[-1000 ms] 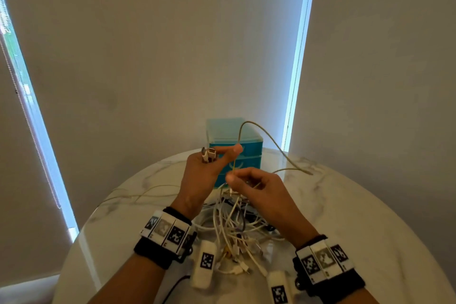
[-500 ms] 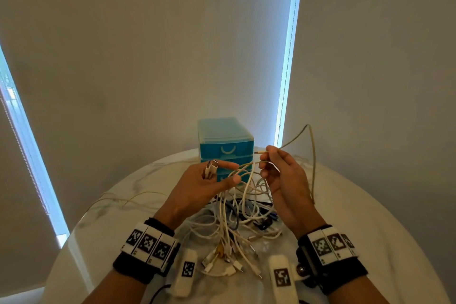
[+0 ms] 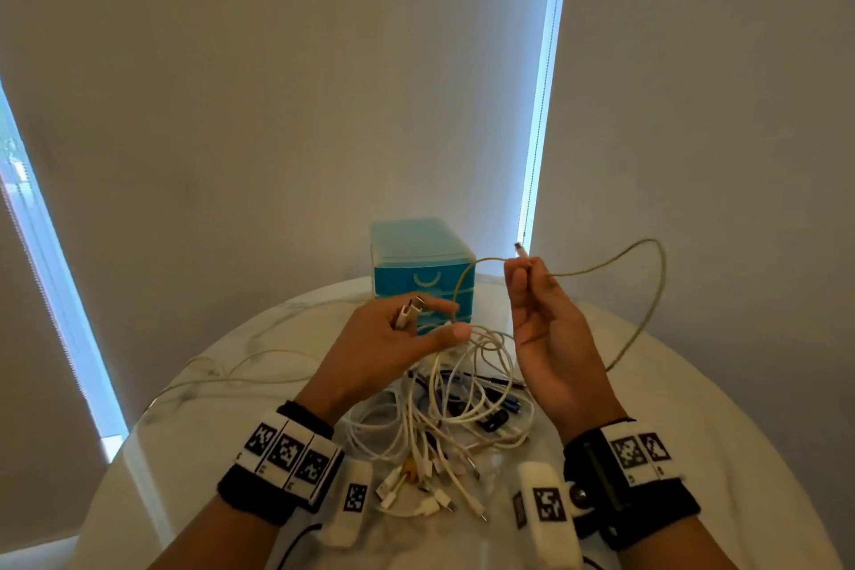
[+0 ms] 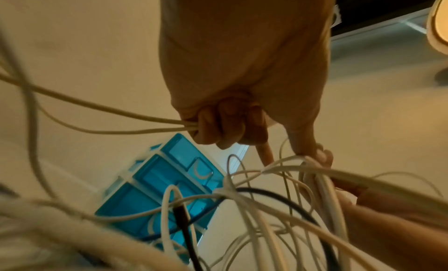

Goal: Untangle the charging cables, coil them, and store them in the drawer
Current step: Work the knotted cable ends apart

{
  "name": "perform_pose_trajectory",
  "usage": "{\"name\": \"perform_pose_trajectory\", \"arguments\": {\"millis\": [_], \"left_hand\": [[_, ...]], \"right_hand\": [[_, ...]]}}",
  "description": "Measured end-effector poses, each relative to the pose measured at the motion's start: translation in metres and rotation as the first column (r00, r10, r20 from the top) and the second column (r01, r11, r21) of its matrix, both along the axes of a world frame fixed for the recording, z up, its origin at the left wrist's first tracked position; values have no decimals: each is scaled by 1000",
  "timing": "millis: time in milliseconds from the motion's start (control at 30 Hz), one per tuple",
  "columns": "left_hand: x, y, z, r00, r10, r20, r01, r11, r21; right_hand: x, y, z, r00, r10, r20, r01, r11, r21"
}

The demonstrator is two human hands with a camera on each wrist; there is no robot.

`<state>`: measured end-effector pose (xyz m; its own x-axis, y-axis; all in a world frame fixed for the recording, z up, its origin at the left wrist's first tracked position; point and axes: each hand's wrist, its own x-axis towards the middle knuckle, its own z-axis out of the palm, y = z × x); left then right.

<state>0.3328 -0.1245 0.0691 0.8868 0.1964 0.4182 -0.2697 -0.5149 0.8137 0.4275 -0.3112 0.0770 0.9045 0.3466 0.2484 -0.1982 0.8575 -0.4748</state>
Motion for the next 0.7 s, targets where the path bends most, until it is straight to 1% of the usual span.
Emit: {"name": "perform_pose_trajectory", "arguments": {"millis": [67, 100, 167, 233, 333, 400, 433, 467, 500, 533, 567, 600, 633, 700], "left_hand": [[2, -3, -1, 1000, 11, -26, -11, 1000, 6], [3, -1, -2, 1000, 25, -7, -25, 1000, -13], [5, 5, -4, 996, 76, 49, -73, 996, -57], [5, 11, -3, 985, 132, 110, -120, 986, -114], [3, 14, 0, 967, 202, 153, -150, 943, -296], [3, 14, 2, 961, 233, 147, -163, 911, -379], [4, 14, 2, 960, 237, 148, -161, 902, -400], [5, 15, 2, 959, 241, 147, -160, 894, -418], [5, 15, 2, 957, 247, 150, -162, 890, -426], [5, 15, 2, 954, 256, 157, -168, 888, -427], [6, 17, 0, 947, 271, 171, -180, 891, -417], [7, 18, -1, 941, 291, 175, -201, 893, -403], [8, 20, -3, 933, 314, 175, -227, 892, -390], [9, 23, -5, 917, 356, 178, -269, 883, -385]], "right_hand": [[-1, -1, 0, 996, 83, -37, -80, 994, 78], [-2, 0, 0, 994, 105, -39, -101, 992, 77], [-3, 3, -2, 995, 102, -22, -102, 995, -7], [-1, 4, -3, 999, 54, 2, -54, 993, -107], [-1, 2, -2, 999, -3, 36, 10, 984, -180], [-5, 5, -2, 996, 31, 86, -10, 971, -241], [-7, 8, -3, 989, 54, 138, -6, 944, -331], [-9, 12, -7, 972, 67, 224, 47, 884, -466], [-11, 16, -11, 939, 81, 334, 147, 785, -602], [-11, 20, -17, 889, 98, 447, 276, 663, -696], [-12, 22, -21, 834, 103, 542, 401, 561, -724], [-11, 23, -23, 788, 75, 611, 496, 511, -702], [-10, 22, -23, 768, 29, 640, 537, 517, -667], [-5, 19, -21, 785, -35, 619, 517, 587, -623]]}}
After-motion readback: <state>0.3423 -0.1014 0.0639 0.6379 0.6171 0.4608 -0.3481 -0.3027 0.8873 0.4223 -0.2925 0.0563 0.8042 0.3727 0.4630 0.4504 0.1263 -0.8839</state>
